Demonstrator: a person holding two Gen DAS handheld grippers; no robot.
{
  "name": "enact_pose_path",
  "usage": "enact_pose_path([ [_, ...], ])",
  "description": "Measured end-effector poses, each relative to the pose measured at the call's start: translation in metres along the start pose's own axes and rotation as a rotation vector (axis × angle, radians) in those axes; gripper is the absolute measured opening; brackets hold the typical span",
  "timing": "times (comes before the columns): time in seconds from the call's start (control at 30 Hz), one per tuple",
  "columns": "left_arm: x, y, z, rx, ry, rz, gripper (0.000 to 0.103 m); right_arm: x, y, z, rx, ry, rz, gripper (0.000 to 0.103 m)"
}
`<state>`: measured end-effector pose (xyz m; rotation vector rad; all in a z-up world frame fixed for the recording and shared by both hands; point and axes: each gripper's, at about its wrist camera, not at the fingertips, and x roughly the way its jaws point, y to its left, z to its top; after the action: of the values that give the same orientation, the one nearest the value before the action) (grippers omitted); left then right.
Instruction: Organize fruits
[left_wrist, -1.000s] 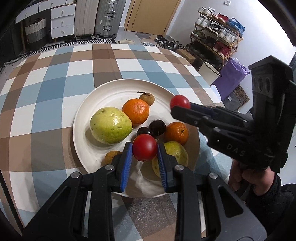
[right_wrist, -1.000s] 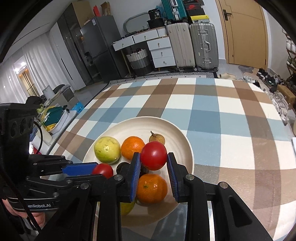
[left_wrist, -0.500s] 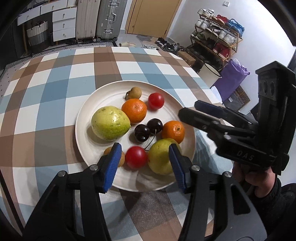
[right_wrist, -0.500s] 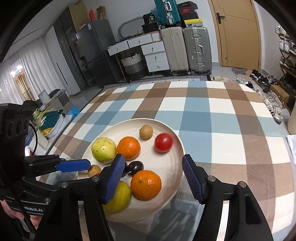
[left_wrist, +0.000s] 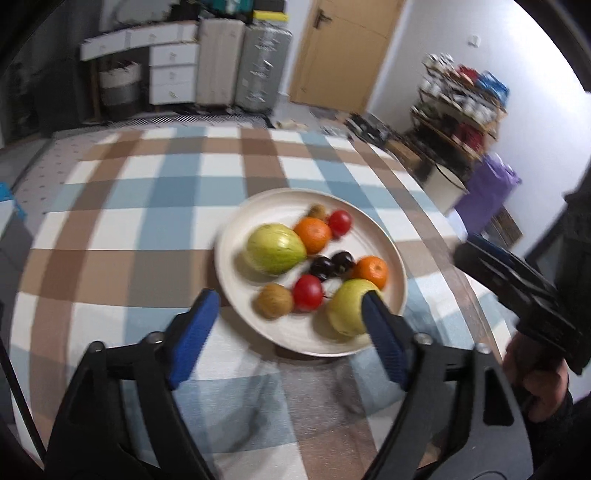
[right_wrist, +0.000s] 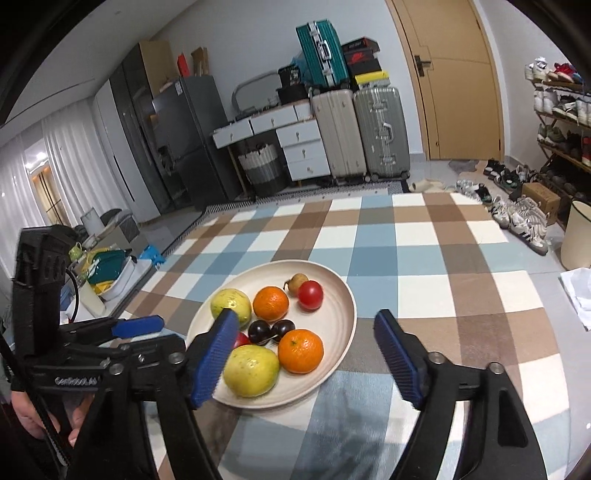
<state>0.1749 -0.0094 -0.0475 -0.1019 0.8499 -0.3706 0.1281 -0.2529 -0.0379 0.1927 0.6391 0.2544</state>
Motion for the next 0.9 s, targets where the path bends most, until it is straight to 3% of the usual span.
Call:
enact_pose_path([
  [0.13, -0.019, 0.003, -0.004, 0.002, -0.056, 0.030, 0.082, -0.021, 0.007, -0.005, -0.007, -0.045, -0.003, 0.090],
  [0.47, -0.062, 0.004, -0.017, -0.016, -0.193, 0.102, 0.101, -0.064, 0.023, -0.017, -0.036, -0.124, -0.013, 0.098],
  [0.9, -0.094, 0.007, -0.040, -0.003, -0.294, 0.239, 0.102, -0.098, 0.032, -0.038, -0.042, -0.187, -0.028, 0.101],
])
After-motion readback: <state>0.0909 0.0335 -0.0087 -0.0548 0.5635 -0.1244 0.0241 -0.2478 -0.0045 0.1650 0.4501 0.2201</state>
